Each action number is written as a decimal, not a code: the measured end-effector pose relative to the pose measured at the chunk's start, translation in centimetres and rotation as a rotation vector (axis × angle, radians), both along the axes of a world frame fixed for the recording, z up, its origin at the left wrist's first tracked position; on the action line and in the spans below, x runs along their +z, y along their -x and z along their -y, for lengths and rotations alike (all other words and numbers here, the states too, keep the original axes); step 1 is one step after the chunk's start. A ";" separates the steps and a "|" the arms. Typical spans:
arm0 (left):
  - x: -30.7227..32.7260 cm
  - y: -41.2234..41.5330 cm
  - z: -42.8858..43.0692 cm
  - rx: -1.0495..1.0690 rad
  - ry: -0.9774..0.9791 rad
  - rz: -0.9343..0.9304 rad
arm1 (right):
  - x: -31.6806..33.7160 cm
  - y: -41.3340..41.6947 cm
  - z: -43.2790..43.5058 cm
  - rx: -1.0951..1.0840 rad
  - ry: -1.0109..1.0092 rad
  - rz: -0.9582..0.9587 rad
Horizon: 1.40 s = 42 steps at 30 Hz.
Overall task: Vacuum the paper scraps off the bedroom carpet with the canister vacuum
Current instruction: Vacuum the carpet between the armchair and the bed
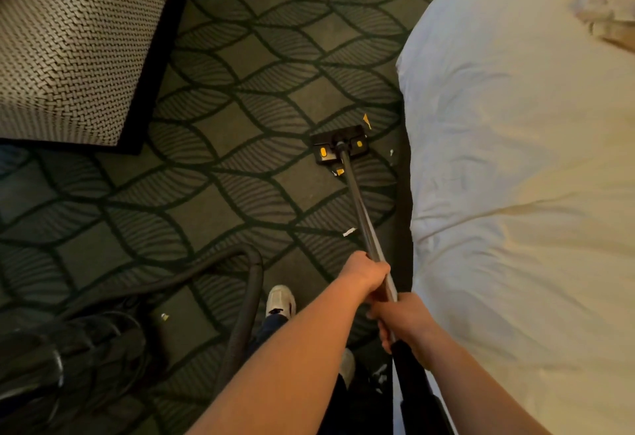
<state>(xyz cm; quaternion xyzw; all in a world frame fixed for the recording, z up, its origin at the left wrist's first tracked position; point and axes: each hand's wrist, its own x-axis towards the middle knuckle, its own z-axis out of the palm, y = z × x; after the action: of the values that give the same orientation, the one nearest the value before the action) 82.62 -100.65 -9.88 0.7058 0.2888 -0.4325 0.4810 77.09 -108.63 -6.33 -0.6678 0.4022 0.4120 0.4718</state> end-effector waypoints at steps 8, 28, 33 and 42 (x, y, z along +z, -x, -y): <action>1.4 0.0 -0.3 0.009 0.013 0.086 | 1.0 1.1 0.0 -0.050 0.002 0.134; -2.2 -9.6 -0.2 -0.245 -0.075 0.220 | -4.2 -8.3 -1.2 -0.259 -0.082 0.117; -1.7 -9.1 -0.9 -0.272 -0.070 0.218 | -3.7 -8.0 -1.9 -0.307 -0.106 0.082; -0.6 -6.6 -2.8 -0.333 -0.048 0.184 | -2.0 -4.6 -3.9 -0.354 -0.079 0.061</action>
<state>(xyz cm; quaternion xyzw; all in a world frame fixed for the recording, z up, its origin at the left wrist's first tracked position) 89.23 -97.90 -10.45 0.7917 0.1329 -0.4328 0.4102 81.67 -104.72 -8.36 -0.5798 0.4826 0.3173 0.5748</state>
